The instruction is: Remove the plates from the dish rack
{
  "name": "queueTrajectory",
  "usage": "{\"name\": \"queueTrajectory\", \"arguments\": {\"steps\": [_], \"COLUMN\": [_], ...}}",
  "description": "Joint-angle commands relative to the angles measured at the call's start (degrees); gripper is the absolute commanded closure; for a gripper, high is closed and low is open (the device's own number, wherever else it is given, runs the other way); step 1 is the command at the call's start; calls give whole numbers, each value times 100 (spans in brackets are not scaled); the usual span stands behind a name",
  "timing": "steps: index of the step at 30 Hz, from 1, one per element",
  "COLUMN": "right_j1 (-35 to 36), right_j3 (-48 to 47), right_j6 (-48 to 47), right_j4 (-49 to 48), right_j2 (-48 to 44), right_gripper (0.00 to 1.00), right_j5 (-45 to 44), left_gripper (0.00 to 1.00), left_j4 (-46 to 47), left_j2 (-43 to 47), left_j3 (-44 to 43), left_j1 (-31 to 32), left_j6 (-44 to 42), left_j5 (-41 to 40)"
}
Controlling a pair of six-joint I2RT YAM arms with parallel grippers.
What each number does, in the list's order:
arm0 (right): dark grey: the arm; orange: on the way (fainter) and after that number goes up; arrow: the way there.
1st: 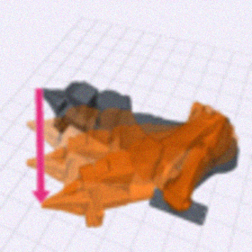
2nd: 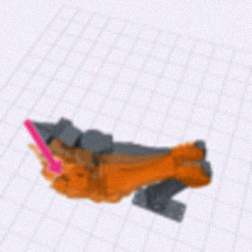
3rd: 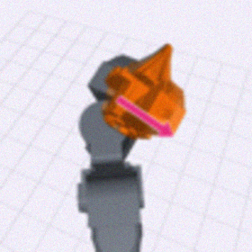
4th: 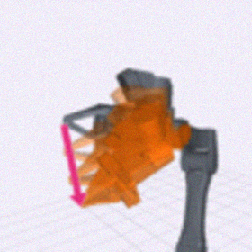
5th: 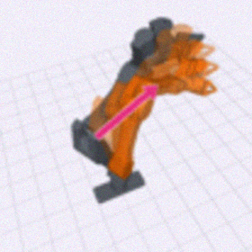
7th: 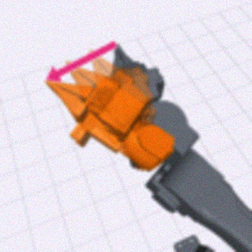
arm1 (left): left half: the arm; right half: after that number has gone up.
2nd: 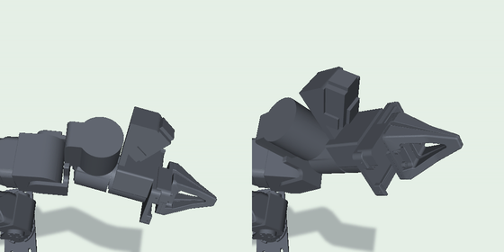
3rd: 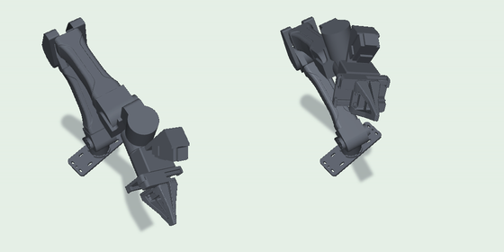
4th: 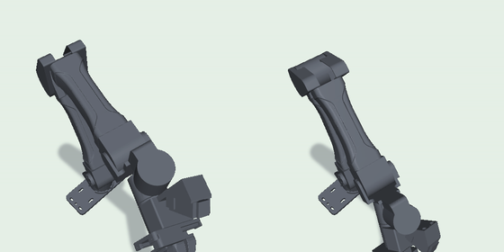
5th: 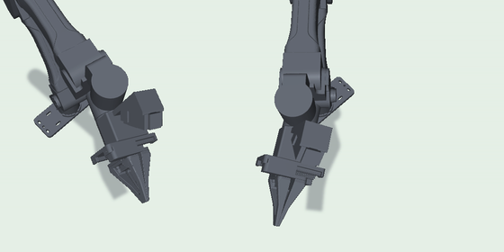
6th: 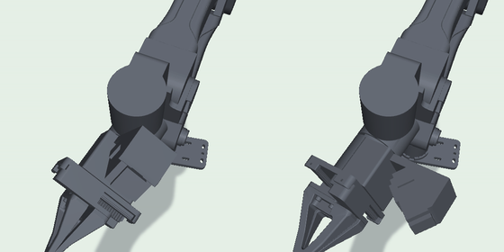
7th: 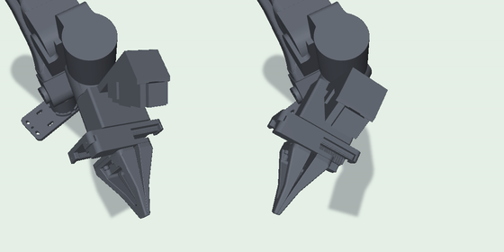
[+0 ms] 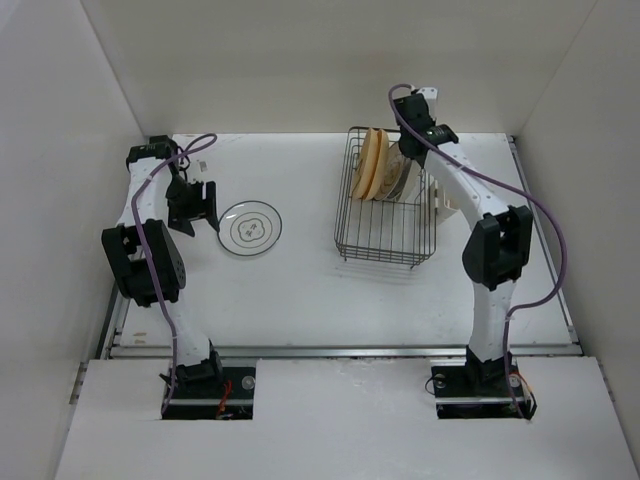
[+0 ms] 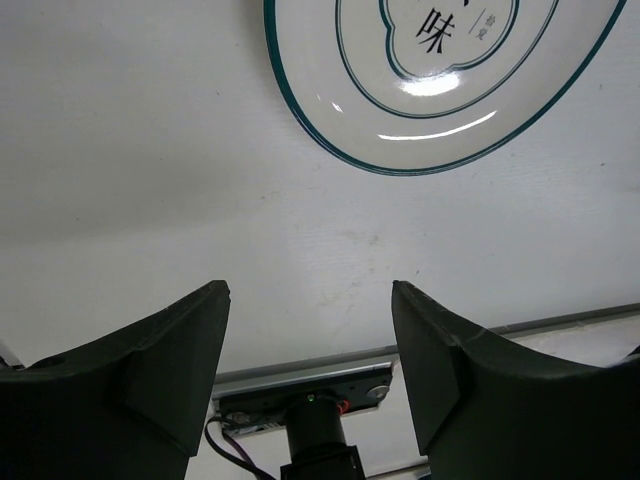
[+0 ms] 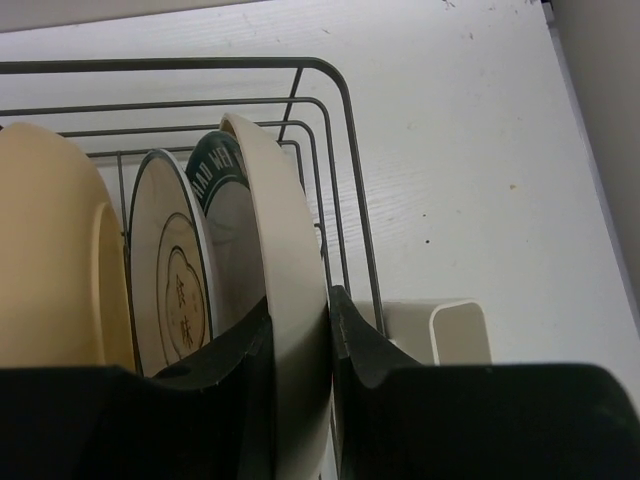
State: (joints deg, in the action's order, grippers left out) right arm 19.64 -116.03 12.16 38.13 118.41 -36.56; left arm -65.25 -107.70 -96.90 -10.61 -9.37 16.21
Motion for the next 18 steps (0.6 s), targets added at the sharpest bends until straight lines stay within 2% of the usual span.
{"name": "queueTrajectory", "arguments": {"steps": [1,3,10,15,17,18], "right_j1": [-127,-180,-364,-478,-478,-478], "right_j3": [-157,0,186,238,238,238], "right_j6": [243,243,243,348,348,348], "right_j4": [-420,-420,-420,-420,-420,-368], "right_j2": [-521,-459,-459,-512,-512,-564], "right_gripper": [76,64,60,80,82,78], "right_j5": [17,174,631,684,685,746], "left_gripper": [37,37,37,37,37,37], "left_j4": [-295,-295,-295,-295,-242,-242], "left_j2": [224,223,223,223,223,223], "left_j3": [-189,-189,-136,-83,-83,-83], "left_j1": [-11,-11,-11,-11,-11,-11], "left_j6": [-101,-162,-215,-215,-215,-215], "left_j5": [-3,-4,-118,-118,-118,-118]}}
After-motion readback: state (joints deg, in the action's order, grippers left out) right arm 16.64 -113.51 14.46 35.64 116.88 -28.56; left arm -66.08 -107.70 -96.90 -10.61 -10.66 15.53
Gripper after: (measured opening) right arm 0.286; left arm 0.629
